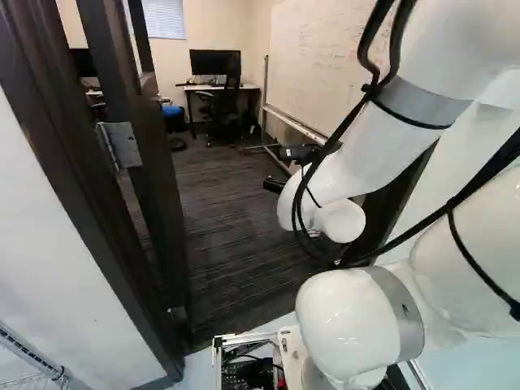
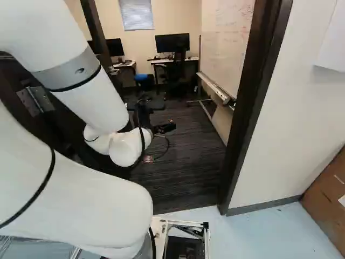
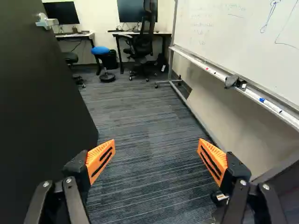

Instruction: Open the door and move inside

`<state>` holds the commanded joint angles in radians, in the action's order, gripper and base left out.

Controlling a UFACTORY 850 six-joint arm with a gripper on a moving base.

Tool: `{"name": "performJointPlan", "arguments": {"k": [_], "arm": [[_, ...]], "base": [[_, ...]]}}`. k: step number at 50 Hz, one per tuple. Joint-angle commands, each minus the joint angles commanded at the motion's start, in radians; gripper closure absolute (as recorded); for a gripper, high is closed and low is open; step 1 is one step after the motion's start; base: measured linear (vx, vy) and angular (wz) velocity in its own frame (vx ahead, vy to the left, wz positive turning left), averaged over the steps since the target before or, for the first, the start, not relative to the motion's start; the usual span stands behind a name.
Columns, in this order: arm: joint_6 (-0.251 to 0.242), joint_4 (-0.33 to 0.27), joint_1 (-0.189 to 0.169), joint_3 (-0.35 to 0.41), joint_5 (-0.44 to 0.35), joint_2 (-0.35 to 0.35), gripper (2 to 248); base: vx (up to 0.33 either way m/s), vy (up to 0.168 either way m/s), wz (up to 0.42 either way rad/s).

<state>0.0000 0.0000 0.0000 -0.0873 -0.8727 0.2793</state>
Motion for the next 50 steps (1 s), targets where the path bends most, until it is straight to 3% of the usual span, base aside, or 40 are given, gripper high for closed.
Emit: {"name": "performJointPlan", "arguments": {"k": [50], "arm": [[0.000,0.000,0.000,0.000,0.000,0.000,3]], "base": [[0.178,0.004,-0.014]]}}
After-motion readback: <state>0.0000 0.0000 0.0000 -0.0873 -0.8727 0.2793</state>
